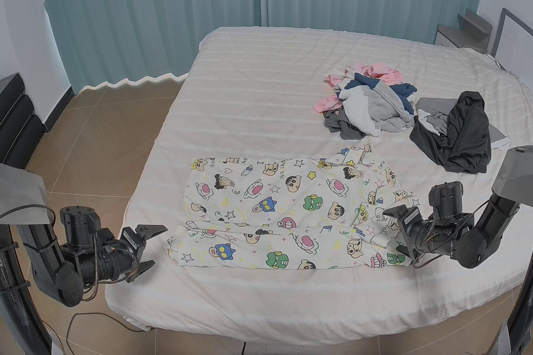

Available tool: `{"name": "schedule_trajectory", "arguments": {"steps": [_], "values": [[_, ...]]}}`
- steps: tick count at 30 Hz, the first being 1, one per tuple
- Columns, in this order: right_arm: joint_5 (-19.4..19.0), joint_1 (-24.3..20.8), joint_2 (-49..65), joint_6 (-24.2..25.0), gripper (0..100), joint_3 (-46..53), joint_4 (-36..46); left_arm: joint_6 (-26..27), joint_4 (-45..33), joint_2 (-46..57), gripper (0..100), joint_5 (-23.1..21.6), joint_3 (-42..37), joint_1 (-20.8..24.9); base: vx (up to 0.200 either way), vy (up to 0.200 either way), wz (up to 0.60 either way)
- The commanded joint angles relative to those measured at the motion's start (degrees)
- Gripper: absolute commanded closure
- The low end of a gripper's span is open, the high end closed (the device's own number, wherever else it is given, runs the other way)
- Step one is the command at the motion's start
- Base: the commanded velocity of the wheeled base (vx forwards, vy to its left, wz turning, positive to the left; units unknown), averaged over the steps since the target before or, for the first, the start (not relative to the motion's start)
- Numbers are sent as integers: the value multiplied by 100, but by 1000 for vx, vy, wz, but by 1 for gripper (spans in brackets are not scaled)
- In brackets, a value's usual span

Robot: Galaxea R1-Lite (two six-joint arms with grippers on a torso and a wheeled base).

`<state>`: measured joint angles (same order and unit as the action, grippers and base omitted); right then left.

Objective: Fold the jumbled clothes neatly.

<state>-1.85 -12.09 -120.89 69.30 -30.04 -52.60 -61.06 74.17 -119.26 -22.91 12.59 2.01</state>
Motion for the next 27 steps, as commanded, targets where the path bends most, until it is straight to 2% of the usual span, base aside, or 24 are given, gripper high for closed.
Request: {"name": "schedule_trajectory", "arguments": {"steps": [1,12,17,27], "values": [[-8,-30,-136,-22,0,-28,13,51,1,-80,0,14,-2,1,0,0,0],[10,-65,-347,-101,0,-310,4,51,1,-71,0,14,-29,1,0,0,0],[212,-65,-567,-242,0,-406,4,59,1,-71,0,14,-38,1,0,0,0],[220,-65,-576,-277,0,-547,-4,59,1,-71,0,14,-38,1,0,0,0]]}}
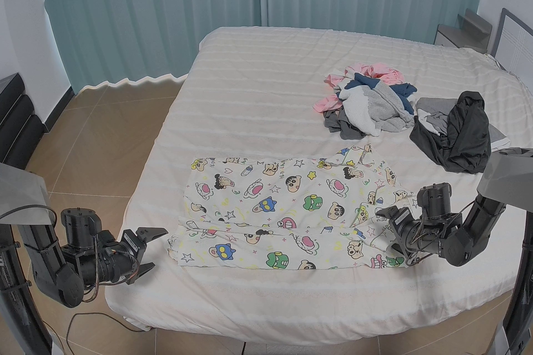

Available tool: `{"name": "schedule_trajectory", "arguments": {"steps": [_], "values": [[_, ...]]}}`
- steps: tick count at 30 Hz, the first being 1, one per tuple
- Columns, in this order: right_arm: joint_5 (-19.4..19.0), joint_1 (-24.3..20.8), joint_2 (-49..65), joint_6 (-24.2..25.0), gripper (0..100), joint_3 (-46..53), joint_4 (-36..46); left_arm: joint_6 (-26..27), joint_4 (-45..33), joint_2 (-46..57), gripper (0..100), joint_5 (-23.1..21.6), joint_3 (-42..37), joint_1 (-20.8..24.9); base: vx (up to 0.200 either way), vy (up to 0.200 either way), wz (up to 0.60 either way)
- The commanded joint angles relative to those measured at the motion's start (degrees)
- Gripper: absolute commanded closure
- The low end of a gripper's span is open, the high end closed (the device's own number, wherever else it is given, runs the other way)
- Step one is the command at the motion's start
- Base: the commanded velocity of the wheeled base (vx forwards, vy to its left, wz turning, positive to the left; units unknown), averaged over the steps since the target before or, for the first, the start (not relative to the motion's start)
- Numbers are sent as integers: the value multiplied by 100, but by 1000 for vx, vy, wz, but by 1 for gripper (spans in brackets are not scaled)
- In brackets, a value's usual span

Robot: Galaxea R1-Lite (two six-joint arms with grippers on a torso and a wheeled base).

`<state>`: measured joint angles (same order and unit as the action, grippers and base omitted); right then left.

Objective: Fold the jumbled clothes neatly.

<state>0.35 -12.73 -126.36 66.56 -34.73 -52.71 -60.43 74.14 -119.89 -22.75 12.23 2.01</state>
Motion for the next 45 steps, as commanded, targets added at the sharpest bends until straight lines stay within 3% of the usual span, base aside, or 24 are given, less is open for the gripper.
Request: {"name": "schedule_trajectory", "arguments": {"steps": [1,2,17,24,30,45], "values": [[0,-11,-38,-3,0,-104,7,-4,4,-8,0,-2,-1,1,0,0,0],[0,-11,-38,-3,100,-122,7,-4,4,-8,0,-2,-1,1,0,0,0],[9,-28,234,-64,100,107,24,-4,4,-8,0,7,-1,1,0,0,0],[17,-362,841,-143,100,327,209,-4,4,-8,0,51,-1,1,0,0,0],[343,-529,955,-161,100,256,578,-4,4,1,0,69,-10,1,0,0,0],[606,-872,1227,-161,100,432,833,-4,4,10,0,69,-27,1,0,0,0]]}}
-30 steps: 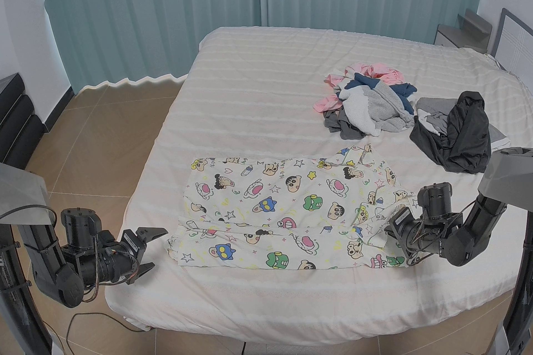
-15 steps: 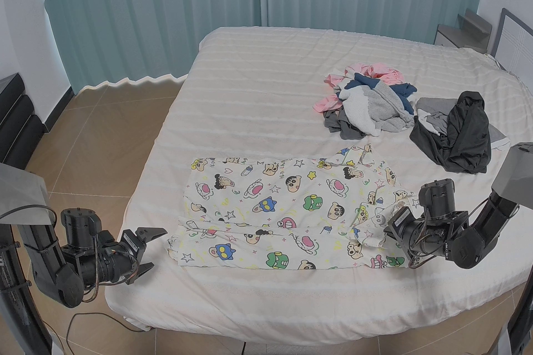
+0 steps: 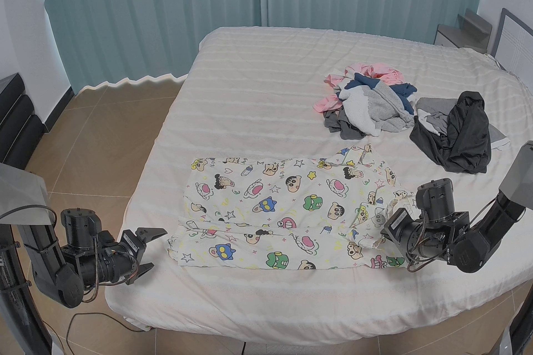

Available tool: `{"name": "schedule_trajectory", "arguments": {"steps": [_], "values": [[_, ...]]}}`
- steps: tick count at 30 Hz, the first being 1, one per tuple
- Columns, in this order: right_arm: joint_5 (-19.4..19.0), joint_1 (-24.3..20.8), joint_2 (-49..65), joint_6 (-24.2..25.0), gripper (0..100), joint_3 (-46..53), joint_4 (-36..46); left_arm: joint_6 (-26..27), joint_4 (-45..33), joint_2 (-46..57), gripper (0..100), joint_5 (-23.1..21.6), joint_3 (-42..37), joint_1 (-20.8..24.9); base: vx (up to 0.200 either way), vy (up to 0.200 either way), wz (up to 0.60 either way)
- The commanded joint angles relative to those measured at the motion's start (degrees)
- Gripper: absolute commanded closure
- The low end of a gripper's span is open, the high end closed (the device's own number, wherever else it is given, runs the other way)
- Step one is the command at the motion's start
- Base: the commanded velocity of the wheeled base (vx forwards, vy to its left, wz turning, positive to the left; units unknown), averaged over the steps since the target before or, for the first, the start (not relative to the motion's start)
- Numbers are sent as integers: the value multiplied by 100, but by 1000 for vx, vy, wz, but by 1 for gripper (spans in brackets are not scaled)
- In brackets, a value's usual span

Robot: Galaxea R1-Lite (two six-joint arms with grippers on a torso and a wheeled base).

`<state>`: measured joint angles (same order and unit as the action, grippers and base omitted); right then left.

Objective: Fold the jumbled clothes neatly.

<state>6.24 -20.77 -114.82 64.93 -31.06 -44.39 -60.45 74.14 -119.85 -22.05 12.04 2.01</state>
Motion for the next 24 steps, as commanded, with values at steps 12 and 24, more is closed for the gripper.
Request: {"name": "schedule_trajectory", "arguments": {"steps": [12,24], "values": [[0,-155,92,46,0,399,-17,-2,4,5,0,-1,-9,1,0,0,0],[17,-120,663,20,0,821,-26,-2,4,5,0,-1,-18,1,0,0,0]]}}
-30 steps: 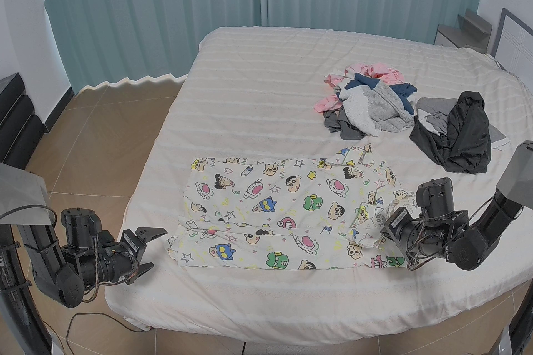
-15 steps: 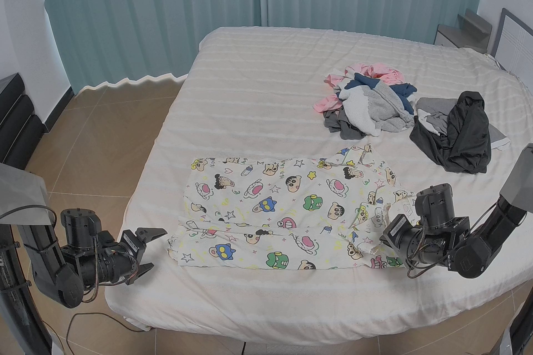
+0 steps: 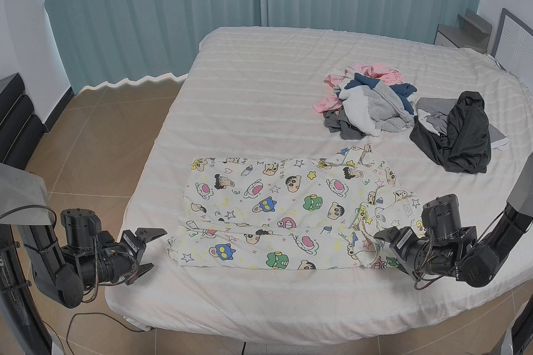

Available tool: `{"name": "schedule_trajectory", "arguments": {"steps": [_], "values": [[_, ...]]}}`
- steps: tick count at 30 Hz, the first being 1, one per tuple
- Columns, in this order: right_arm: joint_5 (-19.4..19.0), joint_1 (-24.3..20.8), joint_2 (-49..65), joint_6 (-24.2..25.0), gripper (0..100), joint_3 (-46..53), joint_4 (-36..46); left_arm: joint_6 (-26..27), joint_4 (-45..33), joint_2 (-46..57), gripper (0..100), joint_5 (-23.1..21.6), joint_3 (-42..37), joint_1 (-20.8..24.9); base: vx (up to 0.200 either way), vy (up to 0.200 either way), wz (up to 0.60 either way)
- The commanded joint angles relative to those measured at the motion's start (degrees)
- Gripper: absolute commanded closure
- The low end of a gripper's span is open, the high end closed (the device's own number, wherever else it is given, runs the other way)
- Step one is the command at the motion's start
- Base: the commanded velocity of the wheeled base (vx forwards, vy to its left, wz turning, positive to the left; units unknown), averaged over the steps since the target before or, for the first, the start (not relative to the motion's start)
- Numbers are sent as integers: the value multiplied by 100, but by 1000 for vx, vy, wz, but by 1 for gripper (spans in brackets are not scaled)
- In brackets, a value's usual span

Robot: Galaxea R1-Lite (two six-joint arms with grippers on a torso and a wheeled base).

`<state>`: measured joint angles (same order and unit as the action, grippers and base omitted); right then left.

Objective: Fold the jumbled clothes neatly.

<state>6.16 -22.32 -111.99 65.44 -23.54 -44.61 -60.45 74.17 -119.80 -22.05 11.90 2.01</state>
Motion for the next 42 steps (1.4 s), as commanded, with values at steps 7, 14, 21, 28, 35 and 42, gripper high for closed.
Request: {"name": "schedule_trajectory", "arguments": {"steps": [7,14,21,28,35,42], "values": [[-27,0,758,-1174,0,-529,31,-2,1,0,0,-1,-3,1,0,0,0],[44,0,99,-2220,0,-1935,1402,-2,1,0,0,-1,-3,1,0,0,0],[509,-53,-622,-3494,0,-2172,1666,-2,1,0,0,-1,-3,1,0,0,0],[1116,-62,-1272,-3819,0,-2427,1402,113,1,-9,0,-1,-12,1,0,0,0],[1204,-53,-1378,-3828,0,-2471,1182,121,1,0,0,-1,-30,10,0,0,0],[1423,0,-1501,-3872,0,-2621,1165,121,1,9,0,-1,-30,10,0,0,0]]}}
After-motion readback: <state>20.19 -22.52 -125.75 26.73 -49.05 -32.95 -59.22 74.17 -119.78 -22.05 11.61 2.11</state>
